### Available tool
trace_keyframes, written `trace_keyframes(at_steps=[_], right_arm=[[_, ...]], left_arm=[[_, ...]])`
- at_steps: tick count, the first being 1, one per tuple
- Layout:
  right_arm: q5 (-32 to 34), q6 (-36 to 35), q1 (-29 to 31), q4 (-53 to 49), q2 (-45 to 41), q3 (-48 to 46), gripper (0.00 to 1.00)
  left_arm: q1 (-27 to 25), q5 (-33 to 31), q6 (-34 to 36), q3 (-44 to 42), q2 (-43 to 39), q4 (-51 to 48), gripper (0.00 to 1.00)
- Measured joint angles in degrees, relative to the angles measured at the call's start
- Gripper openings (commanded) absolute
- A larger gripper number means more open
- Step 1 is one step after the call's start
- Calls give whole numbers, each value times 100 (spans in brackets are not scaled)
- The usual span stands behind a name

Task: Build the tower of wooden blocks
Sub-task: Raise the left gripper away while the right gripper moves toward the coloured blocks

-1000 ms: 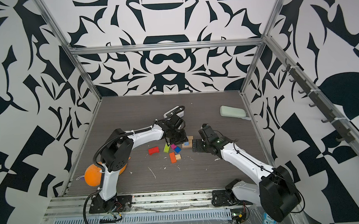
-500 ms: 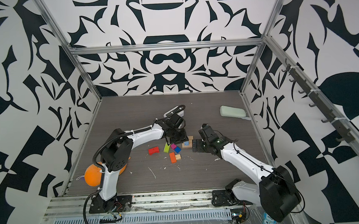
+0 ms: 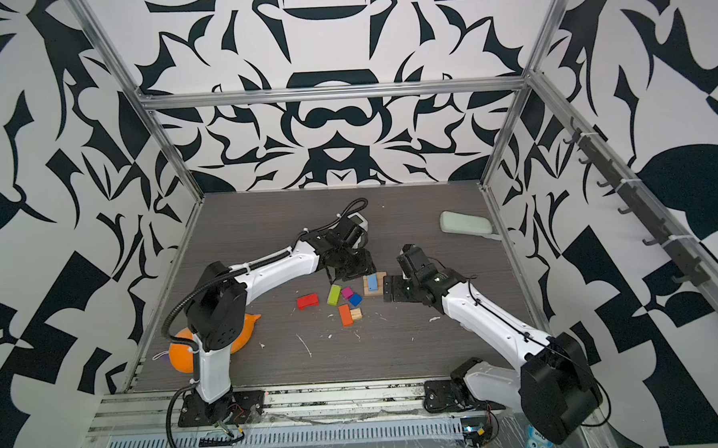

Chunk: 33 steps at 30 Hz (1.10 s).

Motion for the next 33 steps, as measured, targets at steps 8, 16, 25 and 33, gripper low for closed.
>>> trace_keyframes(at_steps=[8, 16, 25, 33], right_arm=[[-299, -22, 212, -74, 212, 205, 91], [-297, 129, 984, -31, 284, 496, 87], [61, 295, 1976, 68, 1016, 1008, 81], [459, 463, 2527, 192, 2031, 1471, 77]], left_arm=[[608, 50, 297, -708, -925, 109, 79], [1104, 201, 623, -1351, -1447, 153, 83], [1543, 433, 717, -2236, -2280, 411, 84], [2013, 579, 741, -2750, -2732, 487, 83]])
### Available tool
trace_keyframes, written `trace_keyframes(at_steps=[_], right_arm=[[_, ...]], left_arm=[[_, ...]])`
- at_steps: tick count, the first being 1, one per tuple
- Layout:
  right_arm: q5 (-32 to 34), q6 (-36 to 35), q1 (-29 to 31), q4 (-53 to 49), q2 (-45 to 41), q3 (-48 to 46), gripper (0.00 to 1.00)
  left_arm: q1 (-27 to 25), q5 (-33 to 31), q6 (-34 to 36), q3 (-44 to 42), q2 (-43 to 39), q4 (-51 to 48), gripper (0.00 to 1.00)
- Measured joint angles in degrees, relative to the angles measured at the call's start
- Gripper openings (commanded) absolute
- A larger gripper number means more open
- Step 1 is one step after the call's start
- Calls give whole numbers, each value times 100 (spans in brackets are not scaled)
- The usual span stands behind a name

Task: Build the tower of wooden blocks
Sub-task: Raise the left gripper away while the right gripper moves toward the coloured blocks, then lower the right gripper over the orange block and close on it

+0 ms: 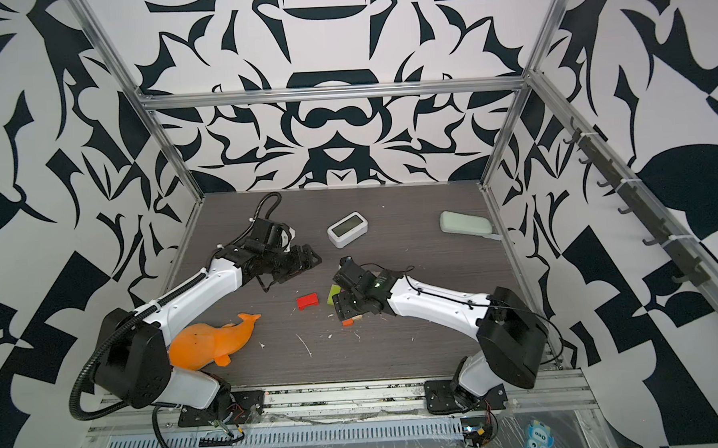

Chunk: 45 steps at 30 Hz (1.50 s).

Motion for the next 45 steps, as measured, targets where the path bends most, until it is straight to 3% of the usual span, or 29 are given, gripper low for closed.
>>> trace_keyframes(at_steps=[19, 36, 45], right_arm=[[70, 282, 149, 424, 1080, 275, 72], [90, 282, 151, 457, 1526, 544, 69], [63, 352, 151, 442, 1521, 535, 61]], left_arm=[[92, 74, 20, -70, -116, 15, 83], [92, 79, 20, -70, -116, 7, 82], [92, 79, 17, -70, -116, 50, 82]])
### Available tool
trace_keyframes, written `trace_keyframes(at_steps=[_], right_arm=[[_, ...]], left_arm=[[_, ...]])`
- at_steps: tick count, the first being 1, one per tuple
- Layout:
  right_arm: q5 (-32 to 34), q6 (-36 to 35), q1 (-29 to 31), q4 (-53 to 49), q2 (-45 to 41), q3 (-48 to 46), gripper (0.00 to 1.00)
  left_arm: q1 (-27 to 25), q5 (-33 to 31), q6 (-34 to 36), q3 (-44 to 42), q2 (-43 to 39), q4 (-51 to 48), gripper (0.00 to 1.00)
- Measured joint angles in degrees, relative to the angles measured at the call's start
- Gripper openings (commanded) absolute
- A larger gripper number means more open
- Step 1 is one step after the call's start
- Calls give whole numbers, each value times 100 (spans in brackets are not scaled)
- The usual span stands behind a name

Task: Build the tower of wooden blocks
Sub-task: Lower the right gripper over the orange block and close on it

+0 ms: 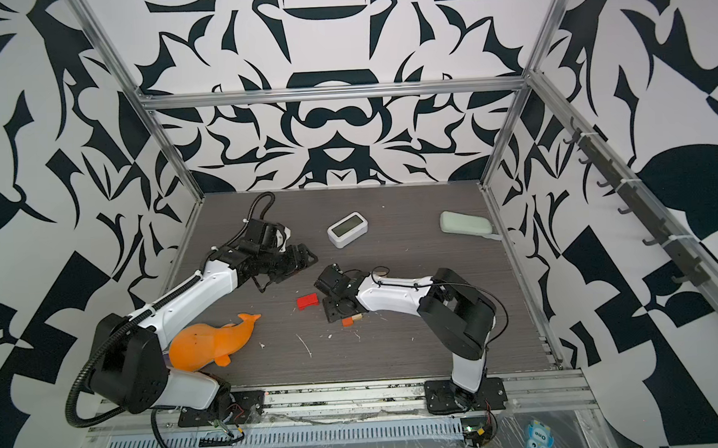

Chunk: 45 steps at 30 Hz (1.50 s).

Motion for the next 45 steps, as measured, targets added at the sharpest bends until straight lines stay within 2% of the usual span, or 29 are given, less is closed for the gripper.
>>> trace_keyframes(at_steps=[22, 40, 45], right_arm=[[-42, 155, 144, -190, -59, -164, 59], [177, 192, 149, -306, -57, -164, 43], [219, 192, 151, -337, -55, -160, 42]], left_arm=[[0, -59, -2, 0, -2, 20, 82], [0, -57, -4, 0, 0, 39, 82], [0, -52, -7, 0, 0, 39, 82]])
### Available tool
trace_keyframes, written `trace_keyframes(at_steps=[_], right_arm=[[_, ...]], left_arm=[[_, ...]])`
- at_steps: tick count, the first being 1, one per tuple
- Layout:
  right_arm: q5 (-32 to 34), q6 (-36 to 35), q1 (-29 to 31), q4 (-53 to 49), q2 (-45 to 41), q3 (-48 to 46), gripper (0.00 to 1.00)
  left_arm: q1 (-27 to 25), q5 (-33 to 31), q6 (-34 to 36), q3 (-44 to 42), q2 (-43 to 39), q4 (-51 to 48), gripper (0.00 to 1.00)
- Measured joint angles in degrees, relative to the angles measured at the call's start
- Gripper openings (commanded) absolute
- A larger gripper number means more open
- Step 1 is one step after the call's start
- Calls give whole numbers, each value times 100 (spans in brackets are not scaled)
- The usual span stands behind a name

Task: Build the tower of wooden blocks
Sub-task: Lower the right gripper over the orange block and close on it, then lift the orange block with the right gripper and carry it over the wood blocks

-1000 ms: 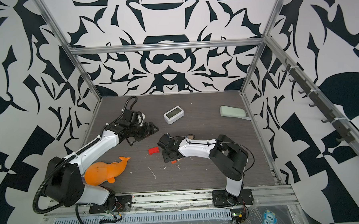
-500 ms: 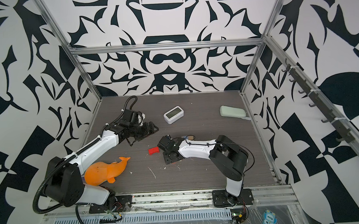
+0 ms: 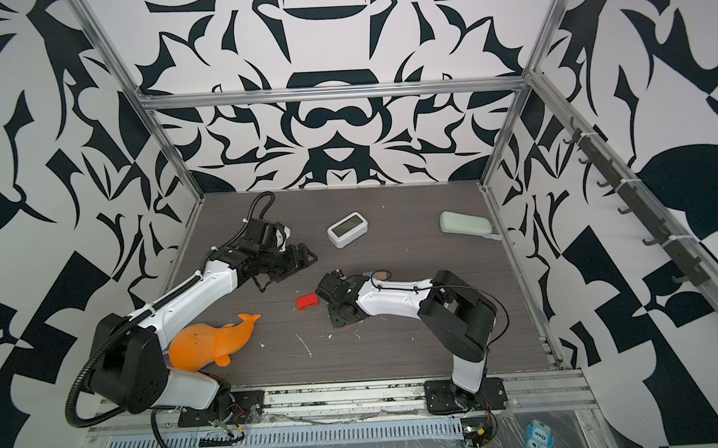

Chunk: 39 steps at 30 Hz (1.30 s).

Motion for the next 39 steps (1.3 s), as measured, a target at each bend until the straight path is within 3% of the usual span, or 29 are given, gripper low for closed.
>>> trace_keyframes(at_steps=[14, 23, 33, 39], right_arm=[[109, -17, 11, -66, 2, 15, 32], [195, -79, 13, -227, -48, 105, 31], [284, -278, -103, -361, -1150, 70, 29], [245, -444, -654, -398, -1707, -243, 30]], left_arm=[[0, 63, 0, 0, 7, 0, 82], [0, 162, 0, 2, 118, 2, 82], [-44, 339, -17, 2, 321, 168, 82], [-210, 437, -33, 13, 527, 396, 81]])
